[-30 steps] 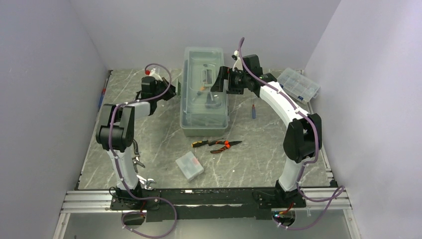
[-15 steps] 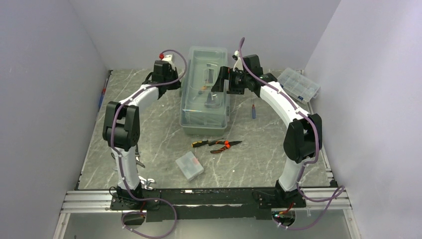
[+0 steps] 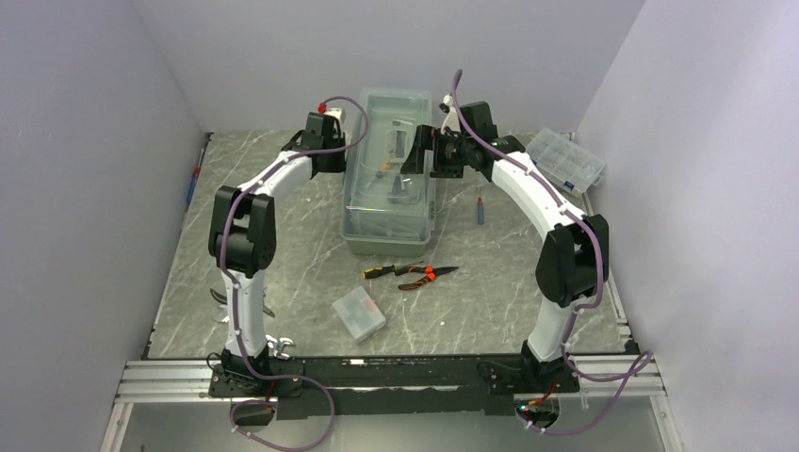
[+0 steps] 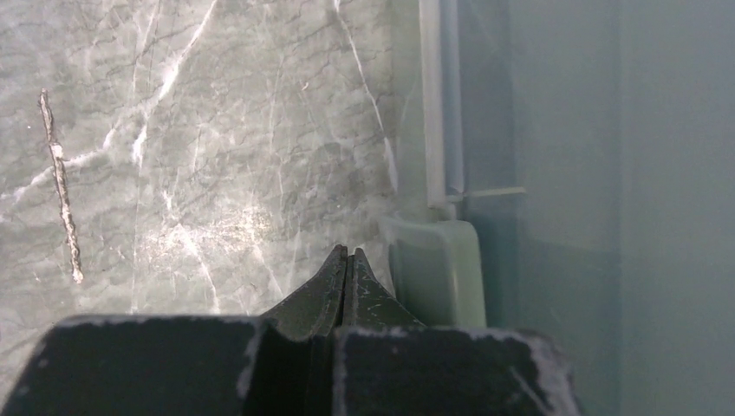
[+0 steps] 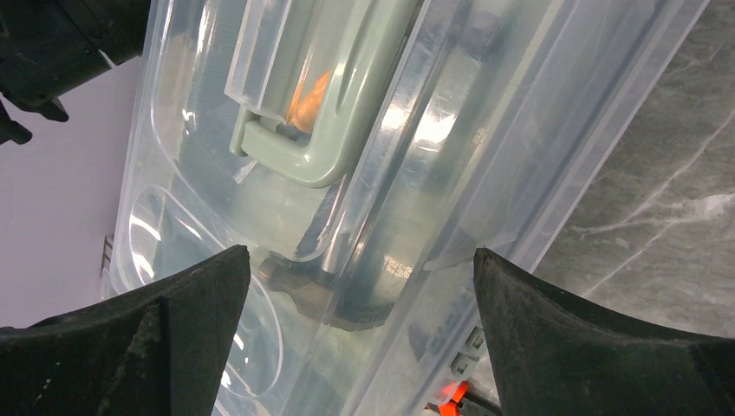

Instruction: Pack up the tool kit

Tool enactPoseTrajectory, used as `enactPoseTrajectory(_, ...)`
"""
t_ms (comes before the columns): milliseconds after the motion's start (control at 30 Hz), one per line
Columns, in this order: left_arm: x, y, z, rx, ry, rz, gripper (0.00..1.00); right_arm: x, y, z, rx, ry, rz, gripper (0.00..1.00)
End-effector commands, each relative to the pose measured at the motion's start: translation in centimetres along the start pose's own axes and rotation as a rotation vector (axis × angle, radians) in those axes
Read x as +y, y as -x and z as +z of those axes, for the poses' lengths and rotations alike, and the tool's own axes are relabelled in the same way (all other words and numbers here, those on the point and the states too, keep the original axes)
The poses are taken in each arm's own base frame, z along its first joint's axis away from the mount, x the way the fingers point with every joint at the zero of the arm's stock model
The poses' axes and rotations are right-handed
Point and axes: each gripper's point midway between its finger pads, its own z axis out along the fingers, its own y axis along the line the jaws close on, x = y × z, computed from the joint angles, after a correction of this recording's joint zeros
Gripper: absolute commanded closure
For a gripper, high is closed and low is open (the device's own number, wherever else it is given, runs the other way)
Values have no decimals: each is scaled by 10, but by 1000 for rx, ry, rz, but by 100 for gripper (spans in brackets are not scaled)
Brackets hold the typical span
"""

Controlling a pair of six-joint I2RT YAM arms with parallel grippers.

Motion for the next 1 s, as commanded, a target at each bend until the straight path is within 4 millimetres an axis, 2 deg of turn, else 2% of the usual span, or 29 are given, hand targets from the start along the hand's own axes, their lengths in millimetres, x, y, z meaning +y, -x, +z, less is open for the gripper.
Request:
enactPoseTrajectory(0, -81, -45, 9, 122, -158, 70, 100, 27, 9, 4, -14, 74, -58, 1)
enactPoseTrajectory(100, -80, -54, 17, 150, -127, 78, 100, 26, 8, 5, -11, 73, -55, 1)
enactPoseTrajectory(167, -87, -56, 17, 148, -173, 53, 100, 25, 8, 5, -10, 70, -54, 1)
enactPoseTrajectory(300, -116, -55, 6, 132, -436, -88, 100, 23, 5, 8, -1, 66, -48, 1)
enactPoseTrajectory(433, -132, -42, -7, 104, -654, -228, 100, 18, 0, 9, 2, 58, -43, 1)
enactPoseTrajectory(500, -133, -37, -13, 88, -705, -271, 100, 18, -3, 10, 11, 59, -40, 1)
enactPoseTrajectory(567, -126, -34, -18, 84, -681, -287, 100, 17, -1, 9, 8, 52, -46, 1)
enactPoseTrajectory(700, -88, -22, -29, 58, -532, -295, 100, 13, 10, -2, -19, 22, -60, 1)
enactPoseTrajectory(833, -47, -10, -55, 15, -409, -314, 100, 10, 22, -19, -59, -7, -70, 0)
enactPoseTrajectory(967, -24, -1, -87, -21, -297, -290, 94, 16, 36, -43, -121, -19, -93, 0)
